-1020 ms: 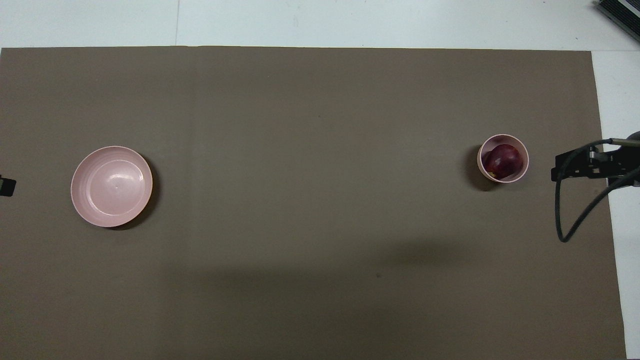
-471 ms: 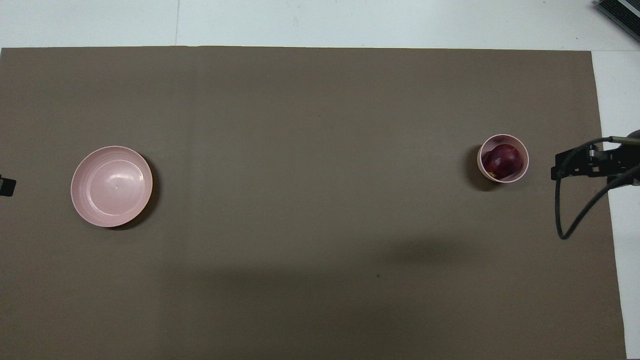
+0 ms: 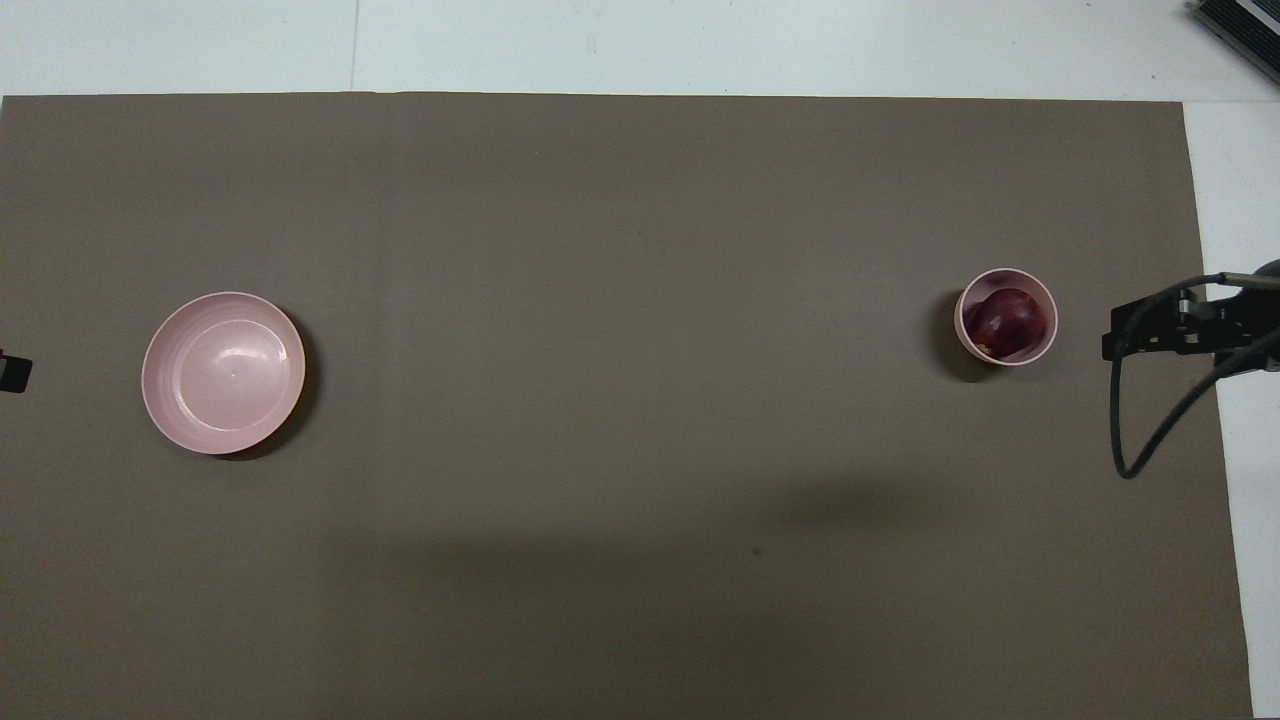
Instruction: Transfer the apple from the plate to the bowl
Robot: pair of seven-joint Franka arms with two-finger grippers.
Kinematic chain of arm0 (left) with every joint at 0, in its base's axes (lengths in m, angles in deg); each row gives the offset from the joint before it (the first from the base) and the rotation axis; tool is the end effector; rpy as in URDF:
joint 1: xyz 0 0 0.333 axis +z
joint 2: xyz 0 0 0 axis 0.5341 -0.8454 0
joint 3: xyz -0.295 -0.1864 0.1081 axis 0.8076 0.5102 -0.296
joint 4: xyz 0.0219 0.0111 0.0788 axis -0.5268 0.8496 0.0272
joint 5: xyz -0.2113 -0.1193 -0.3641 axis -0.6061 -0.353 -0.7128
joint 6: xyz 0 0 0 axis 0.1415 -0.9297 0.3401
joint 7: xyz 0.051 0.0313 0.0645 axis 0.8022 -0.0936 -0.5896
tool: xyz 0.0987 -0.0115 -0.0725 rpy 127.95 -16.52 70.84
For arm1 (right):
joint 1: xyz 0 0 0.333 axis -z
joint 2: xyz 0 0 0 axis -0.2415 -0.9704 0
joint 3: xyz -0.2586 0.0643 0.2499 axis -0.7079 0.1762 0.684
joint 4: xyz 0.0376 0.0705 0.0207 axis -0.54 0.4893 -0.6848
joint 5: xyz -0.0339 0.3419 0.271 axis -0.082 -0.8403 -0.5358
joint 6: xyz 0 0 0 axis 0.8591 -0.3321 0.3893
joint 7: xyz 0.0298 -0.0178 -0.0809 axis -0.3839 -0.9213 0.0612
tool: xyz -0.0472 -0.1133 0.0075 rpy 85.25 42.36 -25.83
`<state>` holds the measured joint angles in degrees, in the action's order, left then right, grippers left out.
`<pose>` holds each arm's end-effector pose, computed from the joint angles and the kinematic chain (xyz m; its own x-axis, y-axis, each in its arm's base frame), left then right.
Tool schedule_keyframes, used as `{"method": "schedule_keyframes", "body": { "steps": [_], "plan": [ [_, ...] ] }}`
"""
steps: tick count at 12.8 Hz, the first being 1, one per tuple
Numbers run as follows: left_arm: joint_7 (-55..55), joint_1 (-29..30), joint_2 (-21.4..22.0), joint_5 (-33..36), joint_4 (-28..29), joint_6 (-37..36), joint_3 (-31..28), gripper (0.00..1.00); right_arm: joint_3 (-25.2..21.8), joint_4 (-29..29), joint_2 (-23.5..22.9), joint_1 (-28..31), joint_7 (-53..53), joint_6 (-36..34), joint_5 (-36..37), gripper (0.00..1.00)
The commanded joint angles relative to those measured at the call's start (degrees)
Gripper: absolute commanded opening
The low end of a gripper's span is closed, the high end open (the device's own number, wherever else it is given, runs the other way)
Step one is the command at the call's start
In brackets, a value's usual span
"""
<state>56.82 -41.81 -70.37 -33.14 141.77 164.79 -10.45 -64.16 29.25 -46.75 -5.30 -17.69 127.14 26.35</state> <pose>0.5543 -0.0089 0.7578 0.9724 -0.2332 0.0084 -0.2333 -0.9717 0.0381 0.5923 -0.0300 0.6368 0.9824 -0.1712 -0.0742 -0.1715 -0.9852 0.0022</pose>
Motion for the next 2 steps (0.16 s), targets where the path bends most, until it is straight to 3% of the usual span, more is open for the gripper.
{"method": "schedule_keyframes", "body": {
  "steps": [1,2],
  "plan": [
    [-0.4,-0.6,0.4,0.4,0.0,0.0,-0.5,1.0,0.3,-0.8,-0.4,0.9,-0.2,-0.7,-0.9,1.0],
    [-0.4,-0.6,0.4,0.7,0.0,0.0,-0.6,1.0,0.3,-0.8,-0.4,0.9,-0.2,-0.7,-0.9,1.0]
  ]
}}
